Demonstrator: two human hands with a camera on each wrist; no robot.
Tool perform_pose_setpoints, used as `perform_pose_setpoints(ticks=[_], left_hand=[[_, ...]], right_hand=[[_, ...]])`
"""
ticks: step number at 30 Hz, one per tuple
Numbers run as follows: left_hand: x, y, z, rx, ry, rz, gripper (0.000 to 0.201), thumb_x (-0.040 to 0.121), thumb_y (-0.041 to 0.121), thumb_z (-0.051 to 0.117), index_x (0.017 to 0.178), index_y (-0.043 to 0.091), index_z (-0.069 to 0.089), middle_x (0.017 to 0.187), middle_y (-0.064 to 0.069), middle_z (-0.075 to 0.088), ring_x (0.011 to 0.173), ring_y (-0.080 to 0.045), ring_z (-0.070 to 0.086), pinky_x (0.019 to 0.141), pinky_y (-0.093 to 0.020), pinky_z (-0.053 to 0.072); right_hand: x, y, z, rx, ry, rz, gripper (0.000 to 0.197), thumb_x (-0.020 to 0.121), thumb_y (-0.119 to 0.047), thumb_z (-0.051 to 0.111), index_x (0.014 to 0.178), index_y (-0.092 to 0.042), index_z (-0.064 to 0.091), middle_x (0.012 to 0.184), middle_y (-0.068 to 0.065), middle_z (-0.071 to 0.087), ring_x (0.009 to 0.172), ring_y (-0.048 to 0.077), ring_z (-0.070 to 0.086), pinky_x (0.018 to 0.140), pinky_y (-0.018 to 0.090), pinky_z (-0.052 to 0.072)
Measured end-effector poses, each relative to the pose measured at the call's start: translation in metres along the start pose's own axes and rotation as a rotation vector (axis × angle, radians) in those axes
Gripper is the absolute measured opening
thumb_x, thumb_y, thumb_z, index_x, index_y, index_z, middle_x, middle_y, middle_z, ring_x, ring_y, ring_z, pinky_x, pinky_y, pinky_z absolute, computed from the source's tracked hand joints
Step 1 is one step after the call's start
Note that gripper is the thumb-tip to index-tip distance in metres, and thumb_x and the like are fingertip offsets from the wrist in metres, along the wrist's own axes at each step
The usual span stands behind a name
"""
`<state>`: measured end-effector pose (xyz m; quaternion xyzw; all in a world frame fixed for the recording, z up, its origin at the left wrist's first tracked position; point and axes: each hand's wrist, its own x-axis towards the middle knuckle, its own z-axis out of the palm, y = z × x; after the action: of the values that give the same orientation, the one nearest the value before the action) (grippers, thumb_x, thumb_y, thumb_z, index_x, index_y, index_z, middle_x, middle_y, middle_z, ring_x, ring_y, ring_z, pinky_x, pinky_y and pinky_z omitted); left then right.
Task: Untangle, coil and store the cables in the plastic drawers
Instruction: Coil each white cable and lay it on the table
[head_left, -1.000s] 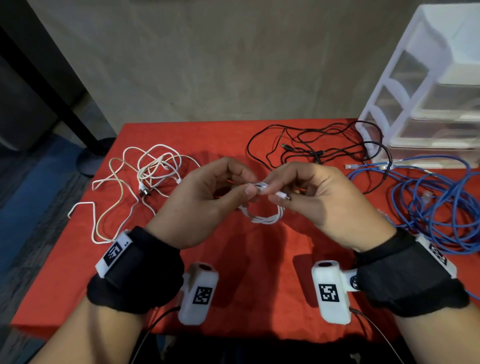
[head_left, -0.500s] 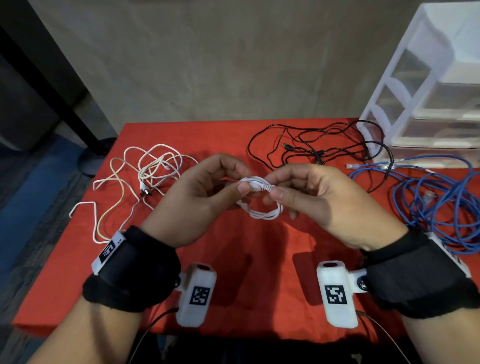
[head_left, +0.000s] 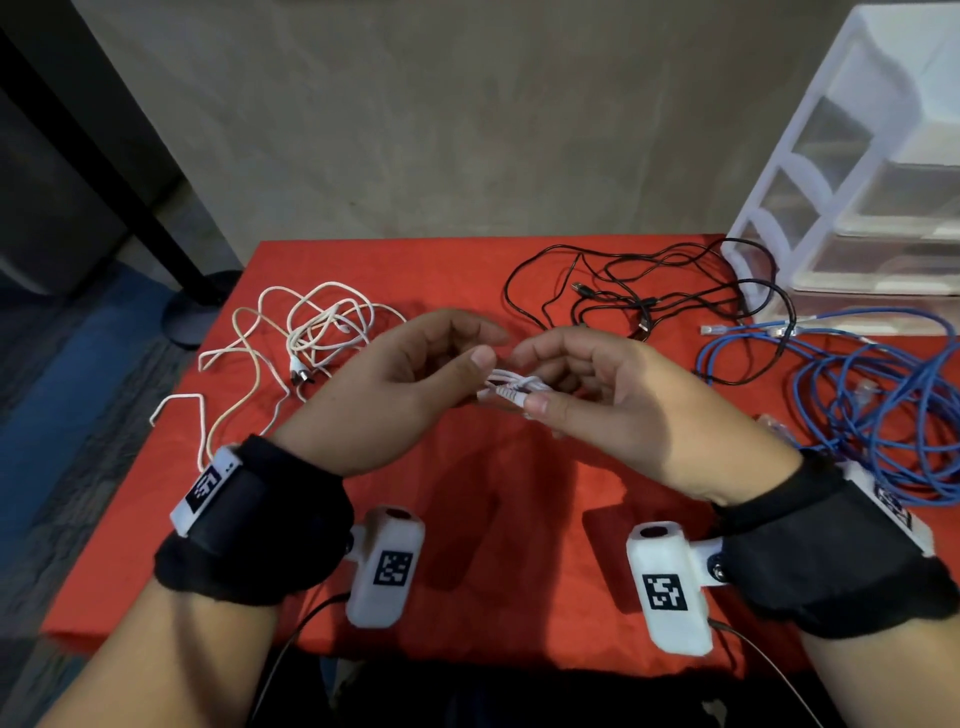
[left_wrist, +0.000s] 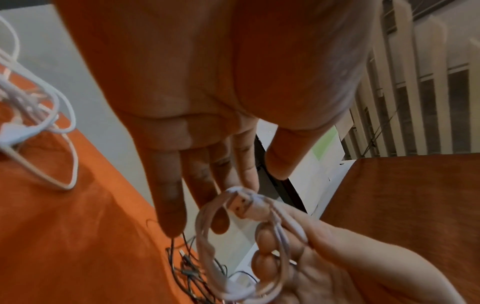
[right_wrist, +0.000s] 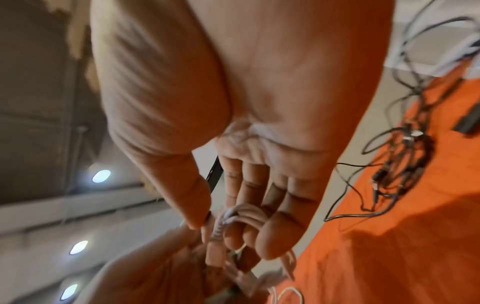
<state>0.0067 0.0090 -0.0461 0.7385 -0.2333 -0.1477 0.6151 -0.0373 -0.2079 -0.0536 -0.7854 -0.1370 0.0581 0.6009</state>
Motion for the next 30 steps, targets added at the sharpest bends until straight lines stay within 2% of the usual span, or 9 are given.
perform_pose_setpoints(ticks=[3, 7, 9, 11, 15, 19, 22, 27, 30], left_hand=[[-0.005, 0.004, -0.023, 0.154, 0.054, -0.019, 0.023, 0.102, 0.024, 0.058, 0.118, 0.01, 0.064, 0.102, -0.012, 0.072, 0.09, -0.015, 0.066, 0.085, -0.034, 0.055], [-0.03, 0.015, -0.065, 0.346, 0.055, -0.068, 0.014, 0.102, 0.024, 0.061, 0.112, 0.016, 0.066, 0.095, -0.008, 0.072, 0.087, -0.018, 0.072, 0.08, -0.039, 0.058], [-0.05, 0.021, -0.085, 0.559, 0.008, -0.115, 0.01, 0.099, 0.026, 0.064, 0.108, 0.024, 0.069, 0.086, 0.003, 0.073, 0.08, -0.013, 0.072, 0.076, -0.031, 0.057], [-0.066, 0.024, -0.105, 0.817, 0.012, -0.153, 0.01, 0.096, 0.034, 0.066, 0.105, 0.034, 0.069, 0.081, 0.014, 0.071, 0.073, 0.0, 0.067, 0.071, -0.021, 0.051], [-0.082, 0.009, -0.138, 1.124, -0.044, -0.254, 0.017, 0.09, 0.035, 0.071, 0.106, 0.039, 0.07, 0.085, 0.019, 0.065, 0.073, 0.0, 0.058, 0.069, -0.008, 0.041], [-0.084, -0.017, -0.152, 1.261, -0.232, -0.33, 0.031, 0.084, 0.032, 0.071, 0.115, 0.034, 0.07, 0.106, 0.009, 0.067, 0.091, -0.014, 0.064, 0.081, -0.023, 0.046], [-0.082, -0.026, -0.154, 1.318, -0.253, -0.382, 0.027, 0.082, 0.026, 0.065, 0.108, 0.035, 0.067, 0.102, 0.011, 0.068, 0.09, -0.017, 0.062, 0.08, -0.028, 0.051], [-0.079, -0.033, -0.165, 1.34, -0.181, -0.343, 0.012, 0.086, 0.028, 0.058, 0.094, 0.035, 0.064, 0.088, 0.011, 0.066, 0.078, -0.018, 0.059, 0.071, -0.03, 0.051], [-0.077, -0.024, -0.171, 1.281, -0.001, -0.121, 0.003, 0.088, 0.032, 0.055, 0.086, 0.03, 0.056, 0.076, 0.01, 0.059, 0.073, -0.025, 0.06, 0.065, -0.034, 0.051]], right_hand=[[0.005, -0.008, 0.022, -0.141, -0.004, -0.073, 0.019, 0.089, -0.015, 0.073, 0.107, -0.017, 0.069, 0.093, 0.0, 0.074, 0.086, 0.017, 0.068, 0.078, 0.028, 0.053], [0.012, -0.022, 0.064, -0.418, -0.145, -0.191, 0.02, 0.087, -0.015, 0.073, 0.105, -0.023, 0.07, 0.085, -0.022, 0.066, 0.078, -0.008, 0.058, 0.074, 0.007, 0.042], [0.016, -0.028, 0.086, -0.552, -0.261, -0.279, 0.025, 0.086, -0.015, 0.072, 0.108, -0.026, 0.071, 0.088, -0.028, 0.061, 0.085, -0.007, 0.053, 0.08, 0.005, 0.037], [0.022, -0.029, 0.107, -0.58, -0.349, -0.323, 0.028, 0.086, -0.015, 0.072, 0.112, -0.027, 0.071, 0.098, -0.023, 0.067, 0.094, 0.0, 0.053, 0.086, 0.006, 0.036], [0.038, -0.026, 0.15, -0.562, -0.441, -0.337, 0.026, 0.086, -0.018, 0.074, 0.108, -0.031, 0.072, 0.106, -0.017, 0.07, 0.1, 0.005, 0.05, 0.092, 0.015, 0.043], [0.046, -0.019, 0.18, -0.657, -0.476, -0.277, 0.028, 0.084, -0.025, 0.074, 0.109, -0.037, 0.068, 0.101, -0.005, 0.061, 0.106, 0.009, 0.052, 0.093, 0.03, 0.05], [0.051, -0.022, 0.187, -0.712, -0.533, -0.307, 0.022, 0.085, -0.023, 0.072, 0.105, -0.032, 0.069, 0.098, -0.005, 0.066, 0.102, 0.014, 0.056, 0.091, 0.037, 0.05], [0.056, -0.026, 0.174, -0.681, -0.501, -0.396, 0.02, 0.087, -0.025, 0.074, 0.107, -0.022, 0.075, 0.103, -0.005, 0.072, 0.099, 0.012, 0.059, 0.088, 0.02, 0.041], [0.061, -0.025, 0.153, -0.581, -0.301, -0.357, 0.02, 0.091, -0.017, 0.07, 0.11, -0.021, 0.074, 0.103, -0.006, 0.073, 0.094, 0.008, 0.064, 0.084, 0.018, 0.045]])
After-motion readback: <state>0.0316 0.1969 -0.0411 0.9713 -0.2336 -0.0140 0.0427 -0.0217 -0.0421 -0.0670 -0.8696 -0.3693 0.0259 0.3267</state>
